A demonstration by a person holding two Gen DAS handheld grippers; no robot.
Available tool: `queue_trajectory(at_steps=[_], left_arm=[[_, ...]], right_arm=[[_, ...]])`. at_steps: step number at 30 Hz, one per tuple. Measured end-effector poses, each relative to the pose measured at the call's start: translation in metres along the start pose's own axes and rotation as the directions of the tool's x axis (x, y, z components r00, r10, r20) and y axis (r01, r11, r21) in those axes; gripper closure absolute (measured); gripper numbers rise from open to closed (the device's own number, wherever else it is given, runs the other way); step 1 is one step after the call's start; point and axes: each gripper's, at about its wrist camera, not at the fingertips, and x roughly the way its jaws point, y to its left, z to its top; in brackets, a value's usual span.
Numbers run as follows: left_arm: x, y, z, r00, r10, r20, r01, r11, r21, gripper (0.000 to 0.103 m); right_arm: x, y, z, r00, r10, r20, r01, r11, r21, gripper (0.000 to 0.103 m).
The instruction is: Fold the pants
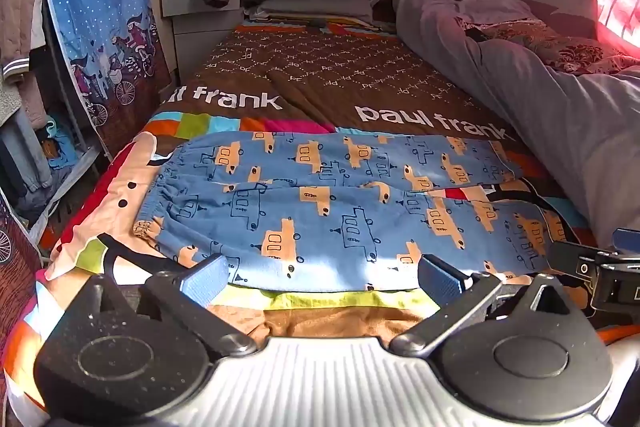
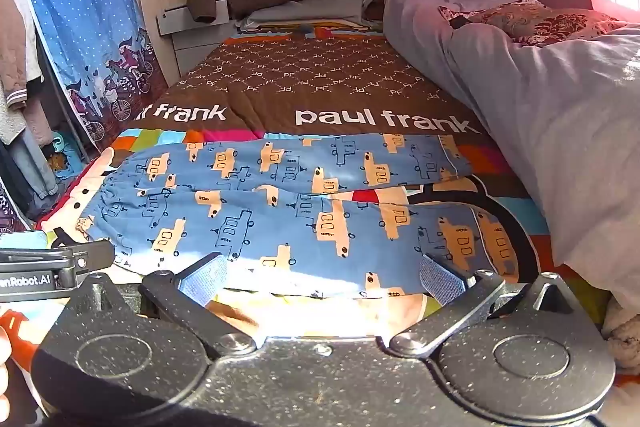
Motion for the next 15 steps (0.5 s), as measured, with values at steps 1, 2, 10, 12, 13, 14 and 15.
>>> queue_trajectory(at_steps=[1,2,10,12,13,14,15], left_arm=[[0.0003,-0.0025,-0.0003,1.0,0.004,-0.002,-0.004,1.0,0.007,0.0],[0.0005,-0.0051,-0.0006,1.0,0.008,-0.003,-0.008,1.0,0.01,0.0],[0.002,0.0025,0.005,0.999,-0.039,-0.006,0.039,0.999,-0.02,0.0],[0.0024,0.003,0.0051,0.999,-0.046,-0.011,0.046,0.999,-0.023,0.0],[0.0025,0.003,0.005,0.999,-0.046,-0.012,0.045,0.999,-0.024,0.0],[0.0026,0.0033,0.0049,0.999,-0.045,-0.013,0.044,0.999,-0.024,0.0],[0.0027,0.0037,0.0047,0.999,-0.045,-0.014,0.044,0.999,-0.025,0.0]], right_arm=[[0.0004,0.0,0.0004,1.0,0.002,-0.001,-0.002,1.0,0.001,0.001],[0.0011,0.0,0.0009,1.0,0.003,-0.002,-0.003,1.0,0.001,0.001],[0.0019,0.003,0.0025,1.0,0.0,0.011,0.0,1.0,-0.001,0.001],[0.0024,0.0035,0.0026,1.0,0.001,0.009,-0.001,1.0,0.001,0.001],[0.0028,0.0038,0.0028,1.0,0.001,0.007,-0.001,1.0,0.003,0.001],[0.0033,0.0042,0.0031,1.0,0.002,0.005,-0.002,1.0,0.004,0.001],[0.0009,0.0,0.0046,1.0,0.006,0.015,-0.005,1.0,-0.002,0.001]])
